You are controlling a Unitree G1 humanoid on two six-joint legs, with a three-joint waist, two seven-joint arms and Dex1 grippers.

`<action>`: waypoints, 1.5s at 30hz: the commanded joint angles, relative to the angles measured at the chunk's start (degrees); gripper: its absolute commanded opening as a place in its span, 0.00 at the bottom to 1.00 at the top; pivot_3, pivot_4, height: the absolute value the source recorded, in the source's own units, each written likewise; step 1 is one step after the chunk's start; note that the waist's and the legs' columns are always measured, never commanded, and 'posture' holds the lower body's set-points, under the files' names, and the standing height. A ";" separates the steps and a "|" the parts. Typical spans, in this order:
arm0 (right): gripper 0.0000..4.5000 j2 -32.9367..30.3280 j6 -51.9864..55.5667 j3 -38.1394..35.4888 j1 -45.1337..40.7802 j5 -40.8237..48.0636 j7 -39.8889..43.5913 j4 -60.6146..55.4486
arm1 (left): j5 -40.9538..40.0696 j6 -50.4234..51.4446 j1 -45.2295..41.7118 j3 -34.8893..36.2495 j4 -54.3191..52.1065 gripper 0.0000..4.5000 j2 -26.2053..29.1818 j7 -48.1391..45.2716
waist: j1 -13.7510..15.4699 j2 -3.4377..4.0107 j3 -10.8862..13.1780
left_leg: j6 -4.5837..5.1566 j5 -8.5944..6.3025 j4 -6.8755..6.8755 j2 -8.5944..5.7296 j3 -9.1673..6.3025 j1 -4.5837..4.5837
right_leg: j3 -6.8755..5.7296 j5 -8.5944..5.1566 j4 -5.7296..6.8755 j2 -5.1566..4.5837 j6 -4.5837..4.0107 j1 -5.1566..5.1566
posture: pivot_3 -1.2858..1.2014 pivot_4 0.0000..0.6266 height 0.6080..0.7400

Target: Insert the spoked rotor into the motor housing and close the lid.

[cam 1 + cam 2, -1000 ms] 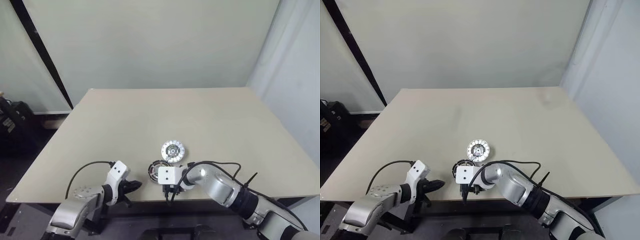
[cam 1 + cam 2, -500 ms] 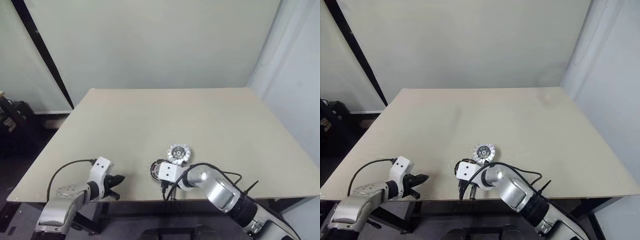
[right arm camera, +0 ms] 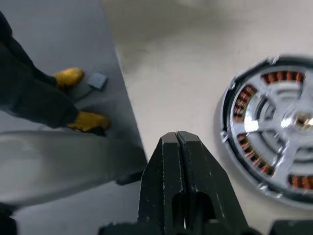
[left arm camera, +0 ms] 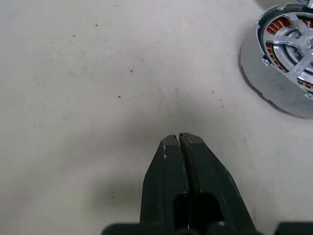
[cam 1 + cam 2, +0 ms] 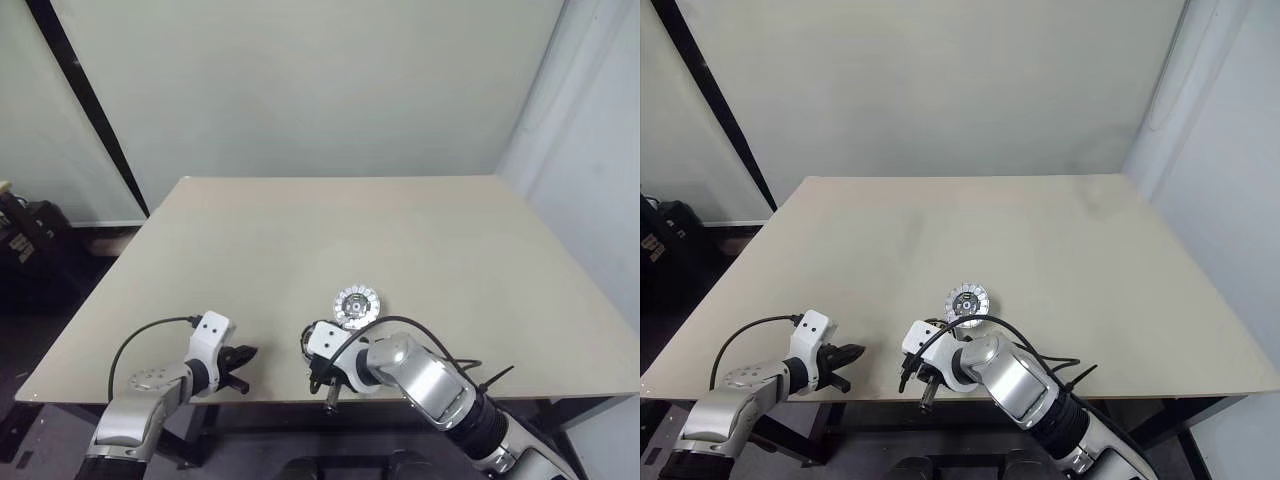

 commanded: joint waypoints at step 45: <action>0.30 -2.91 -20.26 2.95 -4.53 -11.21 1.44 10.81 | 0.32 -0.66 0.61 -0.76 -2.53 0.00 -0.52 -0.51 | 0.01 -0.06 -0.02 | 0.18 0.11 -0.15 0.01 -0.02 0.04 | -0.01 0.00 -0.02 0.02 0.01 0.01 | 0.52 0.00 1.00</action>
